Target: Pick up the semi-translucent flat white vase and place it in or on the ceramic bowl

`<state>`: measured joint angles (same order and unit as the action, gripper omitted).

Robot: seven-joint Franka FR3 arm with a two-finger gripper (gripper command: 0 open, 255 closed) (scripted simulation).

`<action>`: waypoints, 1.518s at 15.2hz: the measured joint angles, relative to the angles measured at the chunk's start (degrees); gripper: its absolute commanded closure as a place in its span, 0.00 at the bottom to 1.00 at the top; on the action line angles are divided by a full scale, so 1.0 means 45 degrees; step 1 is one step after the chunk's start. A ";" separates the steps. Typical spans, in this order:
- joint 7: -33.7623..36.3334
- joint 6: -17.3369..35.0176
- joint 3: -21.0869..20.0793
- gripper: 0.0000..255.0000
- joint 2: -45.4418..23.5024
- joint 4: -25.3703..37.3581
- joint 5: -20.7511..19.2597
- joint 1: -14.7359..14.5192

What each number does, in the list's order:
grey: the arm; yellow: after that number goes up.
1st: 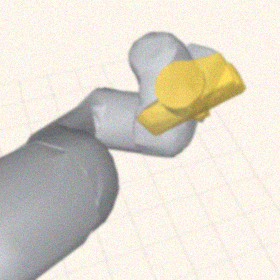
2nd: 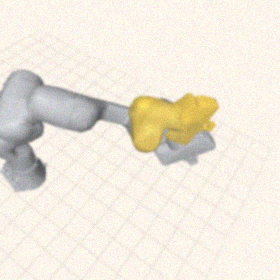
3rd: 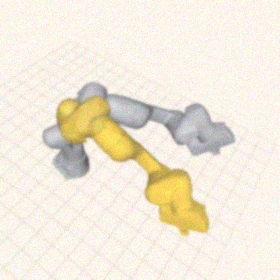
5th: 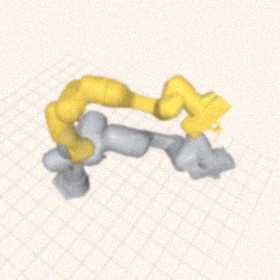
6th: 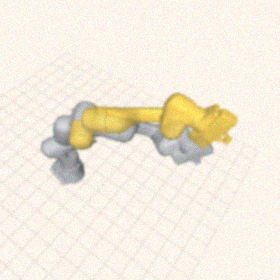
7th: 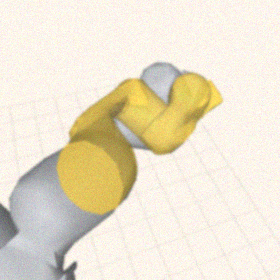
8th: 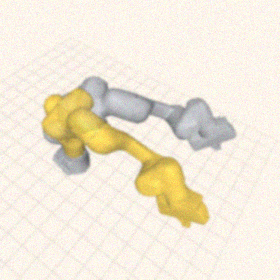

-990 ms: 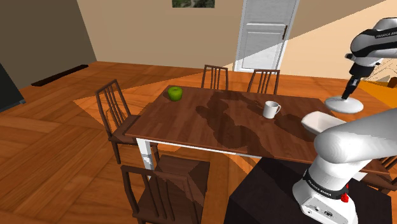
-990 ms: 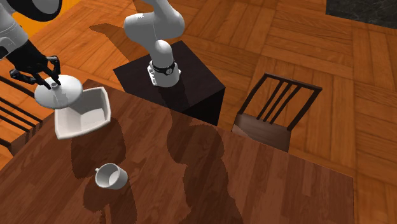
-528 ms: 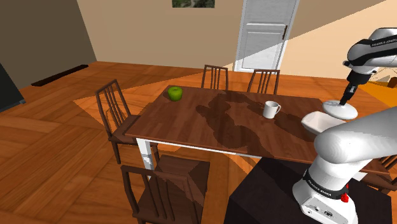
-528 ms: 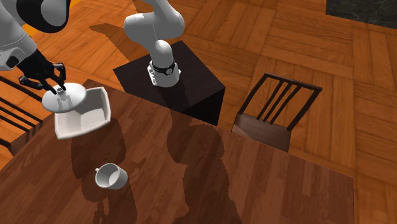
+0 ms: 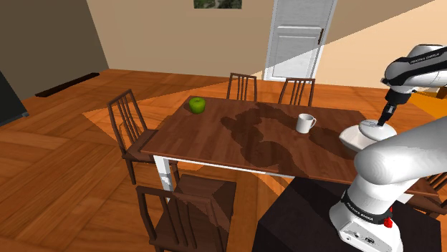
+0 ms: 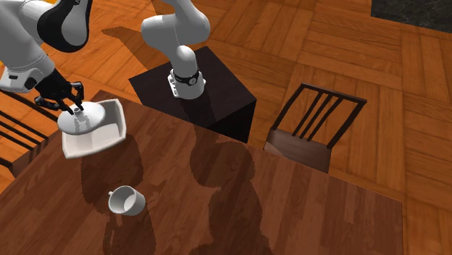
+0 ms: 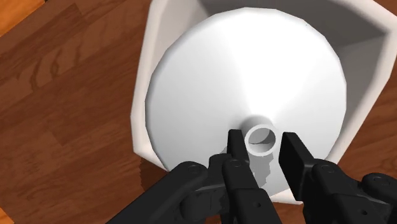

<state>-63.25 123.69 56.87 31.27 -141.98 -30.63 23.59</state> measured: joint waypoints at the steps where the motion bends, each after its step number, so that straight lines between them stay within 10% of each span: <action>1: -0.0009 0.0216 0.0142 1.00 -0.0115 -0.0093 -0.0015 -0.0063; 12: -0.0106 0.1427 0.0978 1.00 -0.0783 -0.0584 -0.0076 -0.0446; 13: -0.0106 0.1428 0.0979 0.00 -0.0784 -0.0584 -0.0076 -0.0446; 23: -0.0110 -0.0051 0.0032 0.00 0.0047 0.0065 -0.0011 0.0054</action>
<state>-63.75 123.46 57.01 31.48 -141.68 -30.67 23.84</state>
